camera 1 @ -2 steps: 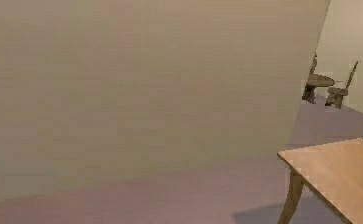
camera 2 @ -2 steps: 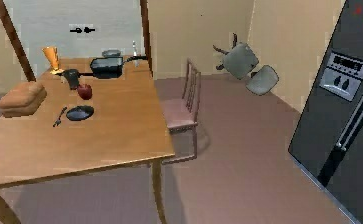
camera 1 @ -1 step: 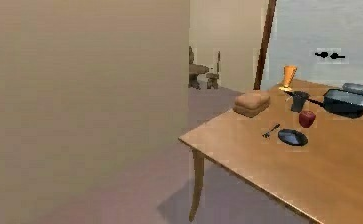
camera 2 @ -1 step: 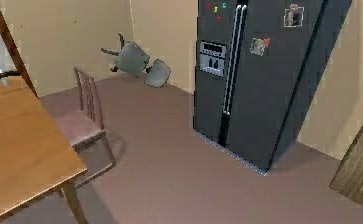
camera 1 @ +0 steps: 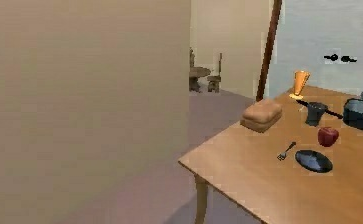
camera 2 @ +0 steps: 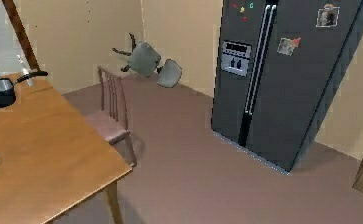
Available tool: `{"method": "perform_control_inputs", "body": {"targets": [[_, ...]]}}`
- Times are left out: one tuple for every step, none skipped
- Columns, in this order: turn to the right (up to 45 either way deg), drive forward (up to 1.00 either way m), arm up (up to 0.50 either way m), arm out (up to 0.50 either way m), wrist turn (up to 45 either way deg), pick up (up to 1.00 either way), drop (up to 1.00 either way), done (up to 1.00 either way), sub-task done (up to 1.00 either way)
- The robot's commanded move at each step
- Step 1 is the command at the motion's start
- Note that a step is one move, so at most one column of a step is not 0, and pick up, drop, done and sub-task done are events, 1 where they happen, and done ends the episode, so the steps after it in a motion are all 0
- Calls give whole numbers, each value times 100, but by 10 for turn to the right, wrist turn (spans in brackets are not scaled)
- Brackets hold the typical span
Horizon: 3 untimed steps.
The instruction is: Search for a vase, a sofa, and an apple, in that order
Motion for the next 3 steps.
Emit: {"method": "perform_control_inputs", "body": {"targets": [[120, 0, 0, 0, 0, 0, 0, 0, 0], [0, 20, 0, 0, 0, 0, 0, 0, 0], [300, 0, 0, 0, 0, 0, 0, 0, 0]]}}
